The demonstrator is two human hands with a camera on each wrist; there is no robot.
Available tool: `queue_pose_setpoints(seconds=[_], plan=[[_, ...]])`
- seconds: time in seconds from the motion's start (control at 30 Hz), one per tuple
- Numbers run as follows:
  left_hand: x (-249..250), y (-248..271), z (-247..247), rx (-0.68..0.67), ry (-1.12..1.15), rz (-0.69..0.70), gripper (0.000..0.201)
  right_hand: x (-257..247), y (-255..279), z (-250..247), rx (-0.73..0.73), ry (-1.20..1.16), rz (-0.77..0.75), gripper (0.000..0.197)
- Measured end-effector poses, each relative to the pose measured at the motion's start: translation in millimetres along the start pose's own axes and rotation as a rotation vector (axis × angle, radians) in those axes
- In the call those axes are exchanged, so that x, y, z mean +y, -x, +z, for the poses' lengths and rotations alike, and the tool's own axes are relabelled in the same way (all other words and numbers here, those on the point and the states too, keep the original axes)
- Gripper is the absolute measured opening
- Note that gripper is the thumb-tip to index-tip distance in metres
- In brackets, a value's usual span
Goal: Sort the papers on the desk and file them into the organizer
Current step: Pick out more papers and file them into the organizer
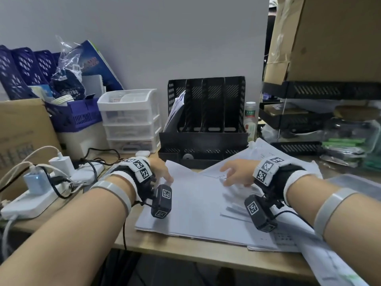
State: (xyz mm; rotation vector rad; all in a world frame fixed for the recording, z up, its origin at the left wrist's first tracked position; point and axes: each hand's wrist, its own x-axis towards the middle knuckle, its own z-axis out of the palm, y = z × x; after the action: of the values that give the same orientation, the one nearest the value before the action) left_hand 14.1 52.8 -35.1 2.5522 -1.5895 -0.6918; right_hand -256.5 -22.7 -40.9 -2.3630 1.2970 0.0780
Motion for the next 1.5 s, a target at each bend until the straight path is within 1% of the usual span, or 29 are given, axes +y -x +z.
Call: queue_pose_setpoints(seconds=[0.03,0.1,0.13,0.27,0.3,0.37,0.4,0.43,0.53,0.6,0.63,0.67,0.73,0.77,0.8,0.83,0.87,0.93,1.0,1.07,1.13,1.17,1.2,1.23,1.3,1.33,1.4,1.47,1.5], plan=[[0,4,-1,-0.027,0.009,0.038,0.058,-2,-1,1,0.001,0.014,-0.013,0.066],[-2,11,-4,0.000,0.108,0.143,0.047,-8,-3,1,0.019,0.038,-0.052,0.069],[-6,13,-6,0.042,0.174,0.214,0.038,-12,-5,1,0.034,0.038,-0.075,0.070],[-11,25,-25,0.265,0.535,0.471,0.041,-30,-11,-7,0.173,-0.012,-0.161,0.067],[-11,28,-30,0.331,0.577,0.508,0.042,-33,-14,-11,0.221,-0.024,-0.187,0.061],[-8,36,-44,0.461,0.631,0.560,0.037,-40,-16,-25,0.325,-0.038,-0.247,0.028],[-8,37,-49,0.535,0.665,0.552,0.039,-43,-14,-33,0.384,-0.070,-0.259,0.011],[-4,44,-55,0.624,0.700,0.513,0.043,-46,-11,-42,0.450,-0.119,-0.269,0.003],[0,53,-64,1.009,0.711,0.261,0.063,-51,-2,-68,0.700,-0.354,-0.278,0.012],[10,65,-59,1.086,0.747,0.162,0.071,-51,9,-82,0.855,-0.462,-0.314,0.015],[17,70,-54,1.018,0.801,0.196,0.072,-50,15,-85,0.923,-0.468,-0.333,0.017],[25,73,-48,0.871,0.894,0.285,0.075,-50,23,-88,0.980,-0.452,-0.344,0.018],[47,82,-32,0.459,1.070,0.493,0.084,-51,38,-84,1.047,-0.416,-0.386,0.019],[59,86,-25,0.290,1.124,0.569,0.084,-52,45,-79,1.045,-0.383,-0.423,0.020],[72,87,-20,0.176,1.190,0.626,0.080,-54,49,-73,1.013,-0.334,-0.463,0.021],[84,87,-17,0.112,1.278,0.668,0.076,-56,54,-65,0.960,-0.274,-0.497,0.022],[96,87,-16,0.077,1.380,0.692,0.069,-58,59,-58,0.890,-0.219,-0.512,0.022],[113,87,-15,0.112,1.557,0.669,0.049,-54,65,-51,0.732,-0.175,-0.500,0.024],[120,81,-14,0.186,1.603,0.608,0.039,-41,71,-56,0.594,-0.215,-0.442,0.024],[119,78,-11,0.144,1.598,0.650,0.035,-23,81,-68,0.506,-0.290,-0.367,0.023],[117,79,-10,0.038,1.591,0.723,0.031,0,88,-82,0.606,-0.354,-0.275,0.024],[116,80,-9,-0.011,1.590,0.749,0.030,15,90,-90,0.698,-0.358,-0.234,0.029],[116,80,-9,-0.053,1.590,0.771,0.030,28,90,-95,0.759,-0.357,-0.195,0.042],[116,80,-8,-0.085,1.585,0.791,0.031,39,91,-98,0.766,-0.375,-0.163,0.059],[119,76,-6,-0.121,1.589,0.798,0.032,56,95,-103,0.636,-0.521,-0.143,0.085],[120,73,-5,-0.127,1.598,0.789,0.031,60,97,-103,0.553,-0.606,-0.154,0.084],[124,67,-3,-0.144,1.608,0.777,0.031,67,105,-100,0.449,-0.686,-0.182,0.058],[126,63,-1,-0.158,1.601,0.794,0.033,71,106,-97,0.452,-0.669,-0.198,0.032],[128,60,0,-0.161,1.594,0.799,0.033,74,106,-95,0.462,-0.636,-0.193,0.027]])
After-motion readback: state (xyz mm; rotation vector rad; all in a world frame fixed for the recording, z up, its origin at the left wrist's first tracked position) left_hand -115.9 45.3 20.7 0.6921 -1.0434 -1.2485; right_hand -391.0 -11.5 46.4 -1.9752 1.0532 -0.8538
